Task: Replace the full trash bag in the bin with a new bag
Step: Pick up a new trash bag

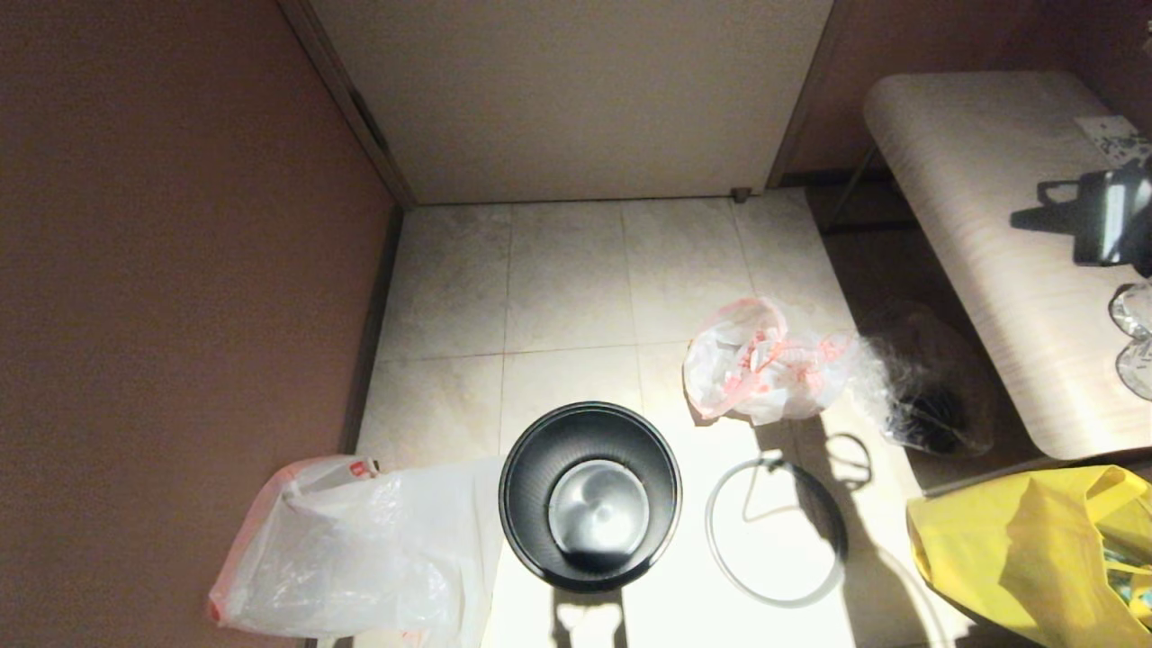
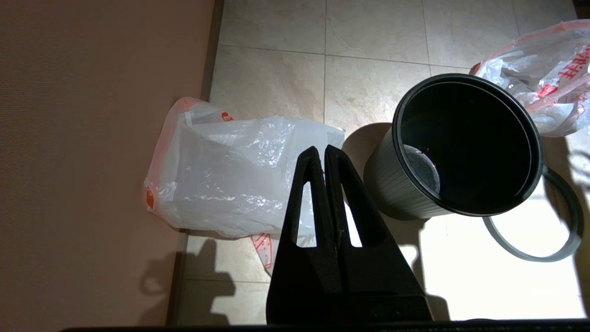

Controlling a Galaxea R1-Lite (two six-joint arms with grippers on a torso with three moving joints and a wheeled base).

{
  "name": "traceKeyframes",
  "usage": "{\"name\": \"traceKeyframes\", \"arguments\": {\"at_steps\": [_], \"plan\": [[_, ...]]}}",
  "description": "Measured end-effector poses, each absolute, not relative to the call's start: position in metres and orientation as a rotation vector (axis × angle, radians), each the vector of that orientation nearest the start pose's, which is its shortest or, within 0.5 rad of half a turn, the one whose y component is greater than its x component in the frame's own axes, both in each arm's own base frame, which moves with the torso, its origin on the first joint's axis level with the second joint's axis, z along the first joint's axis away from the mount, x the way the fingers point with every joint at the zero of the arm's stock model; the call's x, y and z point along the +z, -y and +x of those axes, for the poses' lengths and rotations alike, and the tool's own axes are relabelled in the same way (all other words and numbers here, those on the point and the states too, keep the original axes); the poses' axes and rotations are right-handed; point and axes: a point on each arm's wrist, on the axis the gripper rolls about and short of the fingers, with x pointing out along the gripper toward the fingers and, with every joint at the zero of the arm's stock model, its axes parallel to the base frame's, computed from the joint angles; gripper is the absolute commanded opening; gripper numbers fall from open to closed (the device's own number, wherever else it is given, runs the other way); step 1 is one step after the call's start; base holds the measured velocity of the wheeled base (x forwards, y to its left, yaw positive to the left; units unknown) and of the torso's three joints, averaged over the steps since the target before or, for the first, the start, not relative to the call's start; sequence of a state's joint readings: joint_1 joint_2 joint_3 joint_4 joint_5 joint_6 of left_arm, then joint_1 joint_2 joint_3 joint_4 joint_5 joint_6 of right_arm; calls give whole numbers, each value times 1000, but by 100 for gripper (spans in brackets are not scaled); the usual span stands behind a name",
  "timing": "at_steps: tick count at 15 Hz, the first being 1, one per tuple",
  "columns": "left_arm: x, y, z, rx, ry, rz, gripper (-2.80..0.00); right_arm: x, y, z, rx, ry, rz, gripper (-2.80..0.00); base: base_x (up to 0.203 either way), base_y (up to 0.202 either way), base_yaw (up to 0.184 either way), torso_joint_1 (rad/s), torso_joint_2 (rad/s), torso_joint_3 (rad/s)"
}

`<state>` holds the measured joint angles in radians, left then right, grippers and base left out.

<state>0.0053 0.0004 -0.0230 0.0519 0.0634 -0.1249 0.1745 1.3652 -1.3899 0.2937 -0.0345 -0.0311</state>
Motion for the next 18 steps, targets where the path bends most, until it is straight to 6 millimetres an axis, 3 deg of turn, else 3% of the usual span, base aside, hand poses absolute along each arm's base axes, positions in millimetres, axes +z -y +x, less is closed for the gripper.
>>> {"name": "traceKeyframes", "arguments": {"at_steps": [8, 12, 18], "plan": [[77, -1, -25, 71, -25, -124, -280, 337, -10, 60, 145, -113, -48, -280, 0, 0, 0, 0, 0, 0], [77, -1, -25, 70, -25, -124, -280, 322, 4, -18, 146, -40, -39, -280, 0, 0, 0, 0, 0, 0], [77, -1, -25, 71, -25, -124, -280, 286, 18, -100, 175, 41, -15, -280, 0, 0, 0, 0, 0, 0]]}}
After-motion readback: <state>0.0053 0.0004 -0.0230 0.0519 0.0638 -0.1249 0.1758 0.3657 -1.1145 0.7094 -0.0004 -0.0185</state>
